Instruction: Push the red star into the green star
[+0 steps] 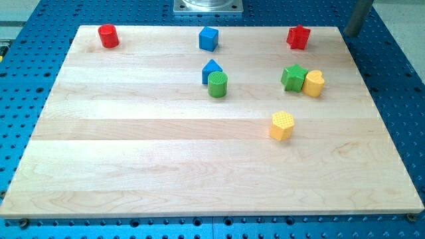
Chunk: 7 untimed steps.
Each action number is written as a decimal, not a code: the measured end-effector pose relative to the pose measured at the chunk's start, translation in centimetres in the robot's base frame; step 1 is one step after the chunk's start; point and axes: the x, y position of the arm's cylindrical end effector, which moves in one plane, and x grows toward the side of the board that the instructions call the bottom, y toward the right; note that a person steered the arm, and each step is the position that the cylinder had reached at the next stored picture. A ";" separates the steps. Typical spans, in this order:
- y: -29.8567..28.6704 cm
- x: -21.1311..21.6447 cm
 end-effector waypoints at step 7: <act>-6.6 2.5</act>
